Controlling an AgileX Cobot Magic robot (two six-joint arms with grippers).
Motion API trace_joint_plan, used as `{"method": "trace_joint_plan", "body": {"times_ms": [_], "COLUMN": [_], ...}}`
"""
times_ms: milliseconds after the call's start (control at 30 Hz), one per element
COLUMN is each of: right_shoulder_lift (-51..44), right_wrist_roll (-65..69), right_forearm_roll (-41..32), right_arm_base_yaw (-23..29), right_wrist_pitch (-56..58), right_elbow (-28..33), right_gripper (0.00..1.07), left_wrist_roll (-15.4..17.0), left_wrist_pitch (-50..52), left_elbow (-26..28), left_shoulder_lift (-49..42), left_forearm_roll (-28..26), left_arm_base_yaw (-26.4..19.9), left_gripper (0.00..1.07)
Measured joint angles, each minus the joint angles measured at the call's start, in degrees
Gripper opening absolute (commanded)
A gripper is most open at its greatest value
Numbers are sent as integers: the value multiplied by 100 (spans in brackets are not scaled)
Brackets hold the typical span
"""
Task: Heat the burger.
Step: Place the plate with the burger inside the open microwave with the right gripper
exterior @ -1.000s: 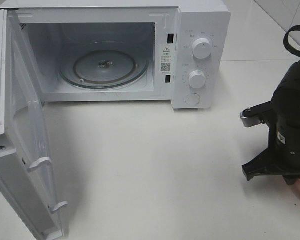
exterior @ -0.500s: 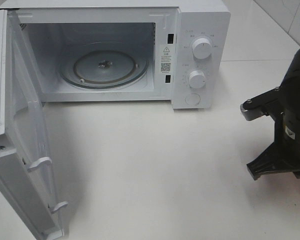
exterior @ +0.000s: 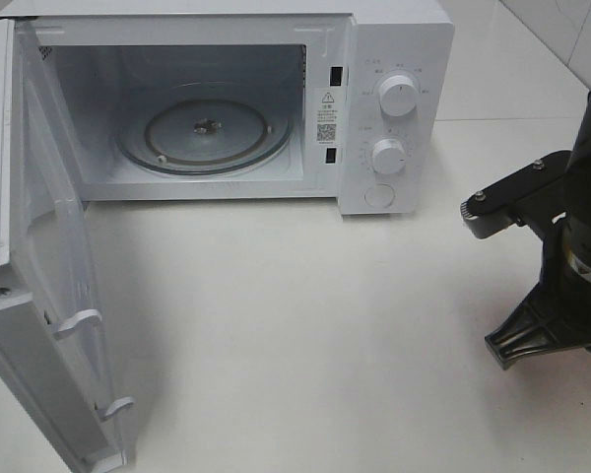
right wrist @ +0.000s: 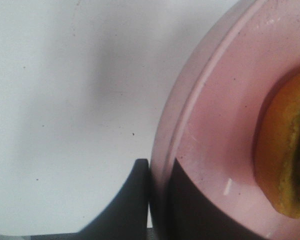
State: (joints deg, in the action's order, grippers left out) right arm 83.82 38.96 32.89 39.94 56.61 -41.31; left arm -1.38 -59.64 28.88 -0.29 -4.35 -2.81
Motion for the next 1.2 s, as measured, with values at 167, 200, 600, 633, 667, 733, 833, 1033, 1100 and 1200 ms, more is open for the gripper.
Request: {"method": "trace_joint_plan", "body": {"times_ms": [167, 200, 600, 633, 667, 733, 833, 1033, 1100, 1200], "right_shoulder_lift": [-120, -120, -166, -166, -166, -172, -172, -172, -172, -172], "right_wrist_roll": [0, 0, 0, 0, 0, 0, 0, -6, -11, -183], "right_forearm_roll": [-86, -86, -166, -166, -172, -172, -178, -183, -183, -183], "right_arm_base_yaw": [355, 355, 1473, 1473, 1627, 1799, 2023, 2447, 2498, 2590], "right_wrist_pitch": [189, 189, 544, 544, 602, 659, 705, 728, 728, 728], "right_elbow": [0, 0, 0, 0, 0, 0, 0, 0, 0, 0], "right_gripper": [0, 0, 0, 0, 0, 0, 0, 0, 0, 1], "left_wrist_roll": [0, 0, 0, 0, 0, 0, 0, 0, 0, 0], "left_wrist_pitch": [0, 0, 0, 0, 0, 0, 0, 0, 0, 0], "left_elbow": [0, 0, 0, 0, 0, 0, 0, 0, 0, 0], "left_shoulder_lift": [0, 0, 0, 0, 0, 0, 0, 0, 0, 0], "left_forearm_roll": [0, 0, 0, 0, 0, 0, 0, 0, 0, 0], "left_arm_base_yaw": [0, 0, 0, 0, 0, 0, 0, 0, 0, 0], "left_gripper": [98, 98, 98, 98, 98, 98, 98, 98, 98, 98]}}
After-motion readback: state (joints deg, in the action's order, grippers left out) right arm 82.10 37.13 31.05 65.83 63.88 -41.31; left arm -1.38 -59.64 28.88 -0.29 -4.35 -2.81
